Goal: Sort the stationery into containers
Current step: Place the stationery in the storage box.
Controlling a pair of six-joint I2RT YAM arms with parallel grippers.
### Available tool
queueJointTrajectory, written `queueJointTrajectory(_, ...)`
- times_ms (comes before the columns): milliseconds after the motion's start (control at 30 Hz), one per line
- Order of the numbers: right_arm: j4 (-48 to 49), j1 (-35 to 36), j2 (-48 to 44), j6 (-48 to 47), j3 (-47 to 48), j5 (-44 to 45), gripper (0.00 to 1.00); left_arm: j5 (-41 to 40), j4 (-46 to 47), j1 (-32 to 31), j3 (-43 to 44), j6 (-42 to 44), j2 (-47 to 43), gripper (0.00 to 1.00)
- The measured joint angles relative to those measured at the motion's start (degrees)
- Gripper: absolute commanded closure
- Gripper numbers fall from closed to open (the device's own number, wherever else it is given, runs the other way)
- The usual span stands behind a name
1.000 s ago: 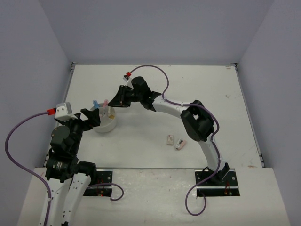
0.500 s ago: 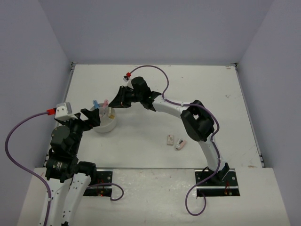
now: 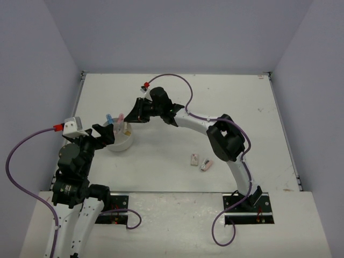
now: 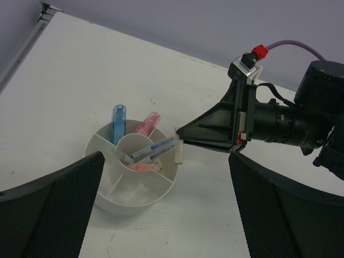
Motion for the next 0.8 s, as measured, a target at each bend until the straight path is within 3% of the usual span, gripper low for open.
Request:
queueJointTrajectory(533, -1.99, 0.00, 2.21, -1.72, 4.51, 0.61, 0.97, 0.00, -0.01, 0.00, 0.00, 0.00, 0.00, 0.00)
queueJointTrajectory(800, -5.14, 0.22, 5.32, -3.19, 7.97, 1.98, 0.90, 0.00, 0.01, -0.02, 0.00, 0.00, 0.00, 0.00)
